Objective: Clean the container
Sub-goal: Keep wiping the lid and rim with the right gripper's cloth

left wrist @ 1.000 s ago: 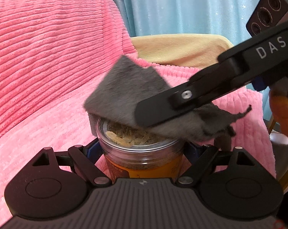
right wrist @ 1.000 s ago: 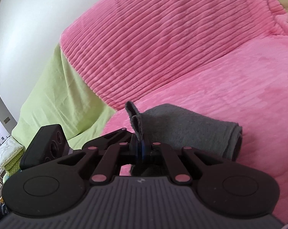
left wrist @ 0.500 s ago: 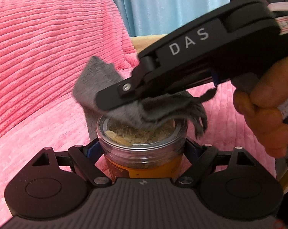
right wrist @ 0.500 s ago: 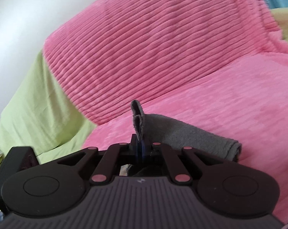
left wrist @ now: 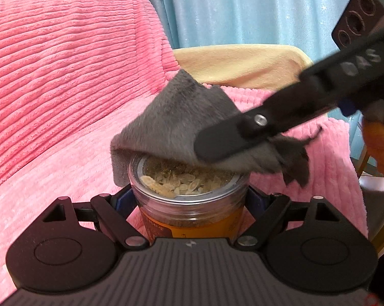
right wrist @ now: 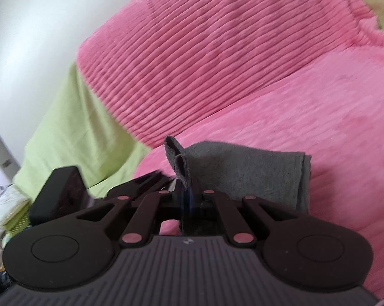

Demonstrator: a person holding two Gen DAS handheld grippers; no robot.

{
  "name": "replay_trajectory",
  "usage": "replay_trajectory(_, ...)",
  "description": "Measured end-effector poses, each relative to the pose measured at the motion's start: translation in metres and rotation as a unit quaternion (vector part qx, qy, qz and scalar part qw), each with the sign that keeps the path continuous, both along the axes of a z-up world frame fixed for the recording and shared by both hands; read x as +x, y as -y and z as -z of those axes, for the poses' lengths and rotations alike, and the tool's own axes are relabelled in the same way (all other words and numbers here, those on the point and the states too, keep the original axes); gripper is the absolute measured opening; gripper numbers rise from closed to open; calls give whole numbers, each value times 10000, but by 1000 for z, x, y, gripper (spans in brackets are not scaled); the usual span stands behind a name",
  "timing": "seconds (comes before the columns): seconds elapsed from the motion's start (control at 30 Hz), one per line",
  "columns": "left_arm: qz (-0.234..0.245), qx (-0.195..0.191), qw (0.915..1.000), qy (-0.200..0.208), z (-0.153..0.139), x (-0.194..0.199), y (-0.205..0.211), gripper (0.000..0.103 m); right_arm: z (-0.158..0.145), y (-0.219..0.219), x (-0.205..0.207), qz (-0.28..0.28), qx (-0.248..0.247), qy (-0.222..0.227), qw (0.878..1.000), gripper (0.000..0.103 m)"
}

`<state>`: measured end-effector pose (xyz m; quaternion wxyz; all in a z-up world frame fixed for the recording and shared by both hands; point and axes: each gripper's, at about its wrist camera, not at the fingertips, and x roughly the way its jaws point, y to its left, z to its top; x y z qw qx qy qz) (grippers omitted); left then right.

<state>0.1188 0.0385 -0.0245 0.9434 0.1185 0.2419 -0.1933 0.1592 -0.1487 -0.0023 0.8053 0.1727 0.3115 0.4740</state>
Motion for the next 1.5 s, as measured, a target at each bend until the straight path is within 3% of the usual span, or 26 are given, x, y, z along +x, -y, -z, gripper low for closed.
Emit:
replay_trajectory(0.27, -20, -45, 10000, -8, 1, 3, 0, 85, -1, -28, 1, -153, 12, 64, 9999, 1)
replay_trajectory(0.43, -5, -54, 10000, 3, 1, 0, -2, 85, -8, -48, 9, 39, -205, 347, 9992, 1)
replay_trajectory(0.8, 35, -18, 10000, 35, 1, -3, -6, 85, -3, -18, 23, 867, -161, 340, 9955, 1)
replay_trajectory(1.13, 37, 4, 10000, 45, 3, -8, -4, 85, -3, 3, 8, 330, -160, 127, 9992, 1)
replay_trajectory(1.33, 31, 6, 10000, 32, 2, -5, -3, 85, -2, -8, 2, 8, -26, 42, 10000, 1)
replay_trajectory(1.5, 27, 1, 10000, 29, 3, -9, -3, 85, -4, -21, 3, 58, -27, 96, 9999, 1)
